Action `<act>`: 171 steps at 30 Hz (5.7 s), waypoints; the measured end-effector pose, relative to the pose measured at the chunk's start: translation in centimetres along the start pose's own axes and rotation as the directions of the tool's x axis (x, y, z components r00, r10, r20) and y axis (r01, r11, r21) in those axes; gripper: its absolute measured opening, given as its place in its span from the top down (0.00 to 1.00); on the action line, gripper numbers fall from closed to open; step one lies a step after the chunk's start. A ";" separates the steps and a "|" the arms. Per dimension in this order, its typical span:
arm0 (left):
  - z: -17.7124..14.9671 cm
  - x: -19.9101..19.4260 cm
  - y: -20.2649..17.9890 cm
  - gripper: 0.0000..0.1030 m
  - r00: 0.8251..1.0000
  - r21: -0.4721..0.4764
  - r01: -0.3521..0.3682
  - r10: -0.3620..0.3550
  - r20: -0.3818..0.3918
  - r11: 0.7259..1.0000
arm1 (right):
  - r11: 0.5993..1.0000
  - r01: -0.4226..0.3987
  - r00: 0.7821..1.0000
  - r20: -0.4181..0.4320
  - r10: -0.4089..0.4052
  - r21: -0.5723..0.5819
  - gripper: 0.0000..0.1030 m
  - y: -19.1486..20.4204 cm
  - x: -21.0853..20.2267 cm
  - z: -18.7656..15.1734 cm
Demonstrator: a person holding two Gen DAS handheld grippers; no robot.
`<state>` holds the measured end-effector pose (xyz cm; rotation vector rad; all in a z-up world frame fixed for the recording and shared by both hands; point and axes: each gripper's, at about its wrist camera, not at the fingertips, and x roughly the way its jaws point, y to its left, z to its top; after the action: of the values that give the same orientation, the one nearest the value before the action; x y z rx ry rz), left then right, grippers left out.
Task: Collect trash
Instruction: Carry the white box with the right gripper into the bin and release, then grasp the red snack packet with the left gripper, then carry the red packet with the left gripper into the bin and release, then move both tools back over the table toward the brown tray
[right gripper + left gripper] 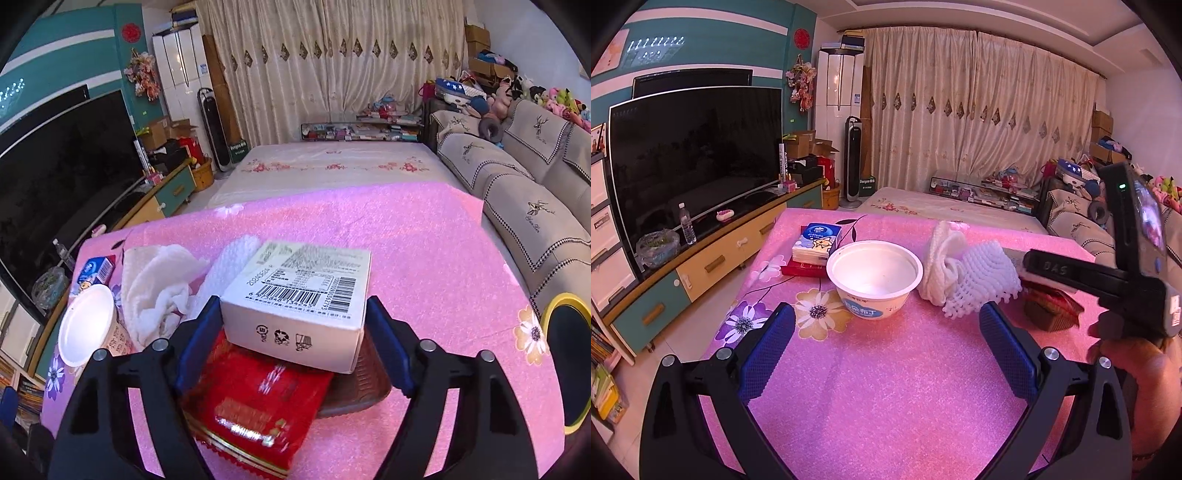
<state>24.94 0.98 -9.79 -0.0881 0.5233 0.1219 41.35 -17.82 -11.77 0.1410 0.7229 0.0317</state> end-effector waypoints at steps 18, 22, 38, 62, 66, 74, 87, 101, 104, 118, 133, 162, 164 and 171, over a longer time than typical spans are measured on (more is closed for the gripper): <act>-0.3 0.5 -0.6 0.05 1.000 0.033 0.023 -0.023 -0.004 0.999 | 0.994 -0.112 0.988 0.107 0.112 -0.005 0.30 -7.0 -10.2 -1.1; -0.3 0.3 -1.1 0.05 0.999 0.053 0.036 -0.036 0.004 0.998 | 0.991 -0.135 0.984 0.121 0.132 0.012 0.30 -8.4 -11.7 -1.1; -0.9 0.9 -3.2 0.05 0.983 0.112 0.180 -0.174 -0.056 0.977 | 0.988 0.092 0.983 0.145 -0.111 0.127 0.30 -20.7 -15.3 -2.5; -1.5 3.8 -9.9 0.10 0.929 0.241 0.345 -0.293 -0.228 0.907 | 0.927 0.233 0.970 -0.002 -0.243 0.295 0.26 -34.5 -10.0 -8.0; -1.7 4.1 -10.9 0.15 0.927 0.297 0.347 -0.278 -0.251 0.890 | 0.928 0.214 0.974 0.007 -0.227 0.304 0.26 -34.7 -10.4 -8.2; -2.7 5.9 -11.9 0.38 0.919 0.375 0.343 -0.225 -0.323 0.861 | 0.925 0.203 0.977 0.002 -0.215 0.320 0.26 -35.2 -10.5 -8.8; -3.1 7.2 -12.1 0.73 0.915 0.387 0.340 -0.205 -0.349 0.857 | 0.928 0.186 0.981 -0.003 -0.196 0.322 0.26 -35.0 -10.2 -9.4; -0.6 2.2 -11.2 0.94 0.921 0.282 0.345 -0.265 -0.285 0.895 | 0.929 0.164 0.983 0.030 -0.184 0.332 0.26 -35.1 -11.7 -9.6; 0.1 -0.1 -11.8 0.94 0.916 0.264 0.371 -0.305 -0.260 0.890 | 0.929 0.157 0.983 0.037 -0.179 0.334 0.26 -35.1 -12.1 -9.8; -0.7 -5.1 -25.0 0.94 0.802 0.272 0.588 -0.504 -0.320 0.762 | 0.921 0.168 0.977 0.063 -0.202 0.352 0.26 -38.2 -14.6 -10.9; -5.2 -1.3 -44.7 0.94 0.652 0.261 0.740 -0.565 -0.505 0.620 | 0.892 0.232 0.959 0.064 -0.277 0.387 0.26 -43.7 -18.0 -13.7; -3.9 -4.3 -37.6 0.28 0.780 0.284 0.615 -0.515 -0.356 0.735 | 0.906 0.210 0.970 0.039 -0.241 0.366 0.26 -42.8 -17.2 -14.9; -3.0 -5.3 -34.1 0.21 0.802 0.271 0.587 -0.504 -0.321 0.762 | 0.916 0.198 0.973 0.041 -0.226 0.348 0.26 -41.6 -17.0 -14.5; -0.9 -7.9 -22.8 0.10 0.884 0.238 0.459 -0.413 -0.218 0.856 | 0.955 0.147 0.985 0.051 -0.165 0.257 0.26 -36.0 -16.2 -12.4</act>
<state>20.86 -22.39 -5.37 0.0658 0.6639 -0.4128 20.28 -53.22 -15.32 0.3265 0.6626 -0.2171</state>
